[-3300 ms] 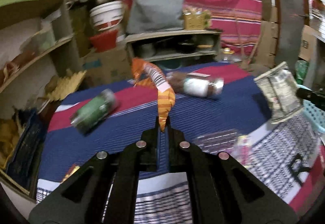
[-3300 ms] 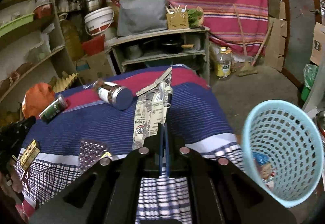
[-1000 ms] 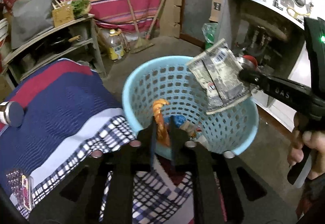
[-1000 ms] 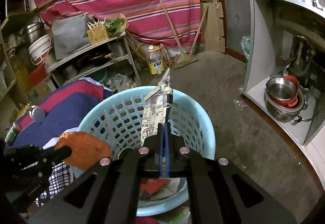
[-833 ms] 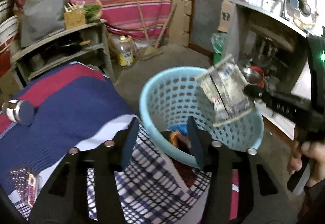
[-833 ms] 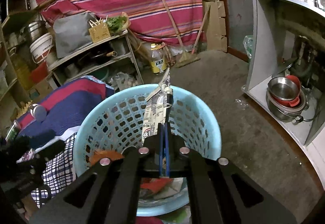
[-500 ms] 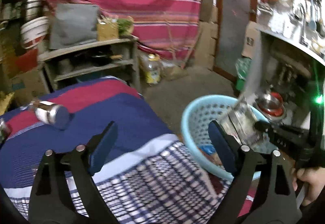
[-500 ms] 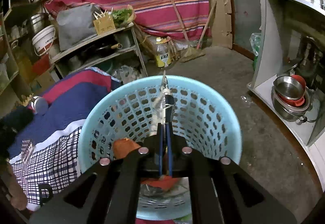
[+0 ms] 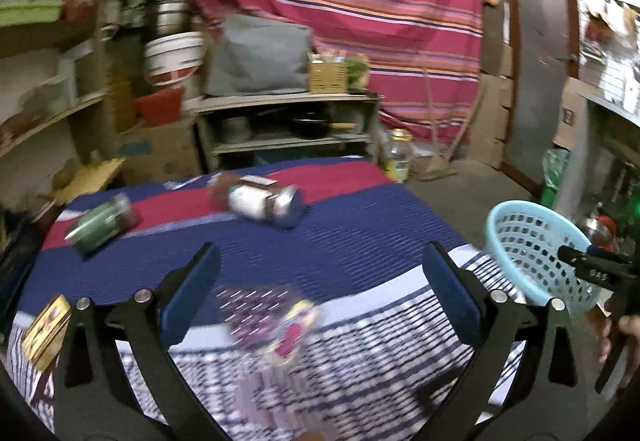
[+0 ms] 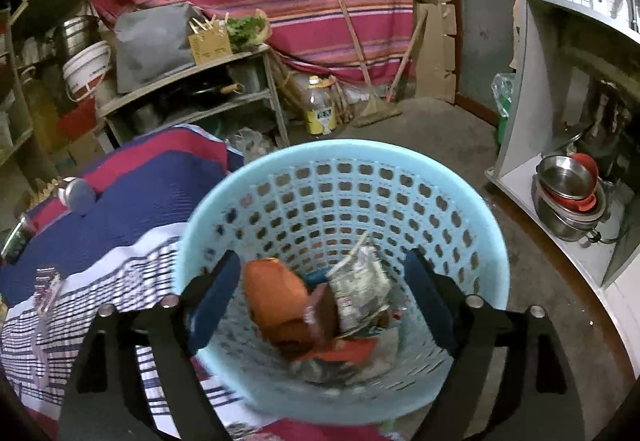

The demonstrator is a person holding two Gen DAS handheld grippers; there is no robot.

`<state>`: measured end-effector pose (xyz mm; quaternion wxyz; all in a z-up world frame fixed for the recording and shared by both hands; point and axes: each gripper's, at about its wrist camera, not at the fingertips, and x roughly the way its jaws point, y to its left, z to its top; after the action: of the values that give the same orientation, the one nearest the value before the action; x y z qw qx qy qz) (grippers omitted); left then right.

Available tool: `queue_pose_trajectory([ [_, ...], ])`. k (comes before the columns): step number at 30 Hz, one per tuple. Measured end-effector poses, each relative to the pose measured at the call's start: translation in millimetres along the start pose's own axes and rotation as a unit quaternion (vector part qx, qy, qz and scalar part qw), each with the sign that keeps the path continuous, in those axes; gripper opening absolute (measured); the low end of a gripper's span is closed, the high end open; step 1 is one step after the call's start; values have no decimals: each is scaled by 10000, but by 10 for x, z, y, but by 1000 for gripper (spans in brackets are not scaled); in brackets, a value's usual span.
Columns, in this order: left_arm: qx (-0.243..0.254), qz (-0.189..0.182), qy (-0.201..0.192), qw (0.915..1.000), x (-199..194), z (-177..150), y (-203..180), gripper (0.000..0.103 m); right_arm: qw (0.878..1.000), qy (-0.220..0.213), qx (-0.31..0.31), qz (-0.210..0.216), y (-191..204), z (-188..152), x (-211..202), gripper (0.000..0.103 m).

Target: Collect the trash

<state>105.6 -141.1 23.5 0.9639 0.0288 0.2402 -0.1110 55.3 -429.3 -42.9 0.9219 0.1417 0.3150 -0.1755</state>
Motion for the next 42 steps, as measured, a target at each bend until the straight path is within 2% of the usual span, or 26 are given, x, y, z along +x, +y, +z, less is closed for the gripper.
queue_pose_trajectory([
  [5,-317,331,82,9989,-201,-245,348,97,9990,-257,-307,205,423,-123,-277,98],
  [9,-477,537,83,9974,-342,-449,537,97,9970,-391,-525,414,845,-236,-455,99],
  [13,-478,628,168,9967,-413,-597,645,97,9948,-414,-621,690,1227,-357,-588,99],
  [19,-381,782,58,9962,-521,-624,740,97,9903,-427,-910,962,1715,-581,-747,99],
  [27,-491,765,8,9959,-670,-695,851,97,9888,-358,-1067,984,1947,-774,-843,99],
  [42,-531,955,-193,9938,-806,-790,1060,97,9837,-706,-1362,935,2164,-995,-1066,99],
])
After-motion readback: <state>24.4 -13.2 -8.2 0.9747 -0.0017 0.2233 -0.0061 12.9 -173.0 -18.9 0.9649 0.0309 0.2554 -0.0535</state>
